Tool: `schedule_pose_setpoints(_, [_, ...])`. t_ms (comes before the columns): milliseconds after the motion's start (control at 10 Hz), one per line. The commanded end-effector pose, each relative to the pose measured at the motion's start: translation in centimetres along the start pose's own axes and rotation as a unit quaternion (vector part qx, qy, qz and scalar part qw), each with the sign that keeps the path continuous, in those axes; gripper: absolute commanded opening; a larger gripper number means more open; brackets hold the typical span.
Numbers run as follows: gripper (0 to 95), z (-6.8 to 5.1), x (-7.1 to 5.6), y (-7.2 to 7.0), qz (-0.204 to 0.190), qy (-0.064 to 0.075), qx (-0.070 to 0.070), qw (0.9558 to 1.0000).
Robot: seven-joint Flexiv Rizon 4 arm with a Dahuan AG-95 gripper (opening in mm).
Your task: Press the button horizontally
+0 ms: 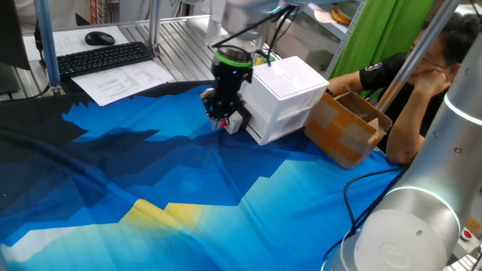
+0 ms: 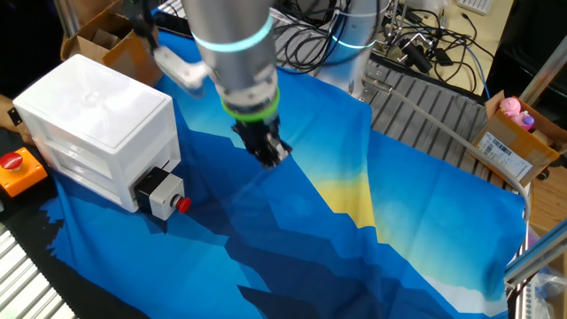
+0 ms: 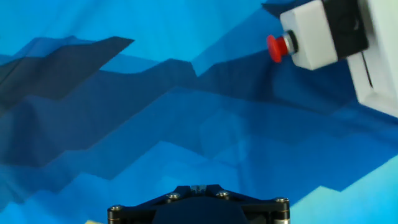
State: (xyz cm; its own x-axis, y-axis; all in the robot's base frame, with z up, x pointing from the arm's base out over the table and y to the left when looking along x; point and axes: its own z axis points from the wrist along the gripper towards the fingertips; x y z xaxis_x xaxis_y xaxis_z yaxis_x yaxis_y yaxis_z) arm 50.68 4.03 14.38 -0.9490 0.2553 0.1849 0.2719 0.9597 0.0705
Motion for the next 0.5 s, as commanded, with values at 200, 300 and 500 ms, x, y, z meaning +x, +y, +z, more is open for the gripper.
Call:
schedule_pose_setpoints(200, [0.0,1.1,-3.3,1.5,-0.08,-0.059,0.101,0.9899])
schedule_pose_setpoints(300, [0.0,1.0,-4.1,1.2,-0.108,-0.065,0.126,0.984])
schedule_pose_setpoints(500, [0.0,0.8,-4.6,0.6,-0.114,-0.073,0.138,0.9812])
